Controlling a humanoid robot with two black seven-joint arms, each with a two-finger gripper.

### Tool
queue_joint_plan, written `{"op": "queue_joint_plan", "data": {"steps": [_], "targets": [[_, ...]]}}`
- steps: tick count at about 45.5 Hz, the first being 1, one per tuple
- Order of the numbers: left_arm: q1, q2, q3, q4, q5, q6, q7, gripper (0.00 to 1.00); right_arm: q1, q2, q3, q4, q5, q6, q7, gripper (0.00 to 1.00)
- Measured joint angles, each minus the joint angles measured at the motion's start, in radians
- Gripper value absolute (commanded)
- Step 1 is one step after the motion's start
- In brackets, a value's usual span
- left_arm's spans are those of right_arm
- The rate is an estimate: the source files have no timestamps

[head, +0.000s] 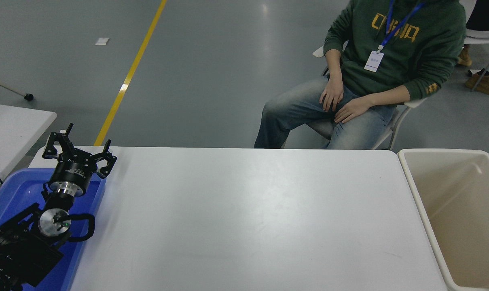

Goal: Clean the table surface

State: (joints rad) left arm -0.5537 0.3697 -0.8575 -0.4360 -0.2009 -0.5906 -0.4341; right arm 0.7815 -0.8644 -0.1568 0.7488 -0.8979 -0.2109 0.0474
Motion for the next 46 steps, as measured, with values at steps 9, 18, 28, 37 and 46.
{"op": "queue_joint_plan", "data": {"steps": [9,18,28,37,46], "targets": [[0.000,0.000,0.000,0.000,0.000,0.000,0.000,1.00,-0.049,0.119,-0.008,-0.157,0.030,0.000,0.041,0.00],[0.000,0.000,0.000,0.000,0.000,0.000,0.000,1.00,-0.089,0.246,-0.015,-0.331,0.053,0.019,0.073,0.00],[0.000,0.000,0.000,0.000,0.000,0.000,0.000,1.00,-0.115,0.374,-0.017,-0.521,0.070,0.045,0.089,0.00],[0.000,0.000,0.000,0.000,0.000,0.000,0.000,1.00,-0.126,0.440,-0.014,-0.619,0.078,0.049,0.092,0.00],[0.000,0.000,0.000,0.000,0.000,0.000,0.000,1.00,-0.131,0.484,-0.017,-0.678,0.103,0.039,0.089,0.00]]}}
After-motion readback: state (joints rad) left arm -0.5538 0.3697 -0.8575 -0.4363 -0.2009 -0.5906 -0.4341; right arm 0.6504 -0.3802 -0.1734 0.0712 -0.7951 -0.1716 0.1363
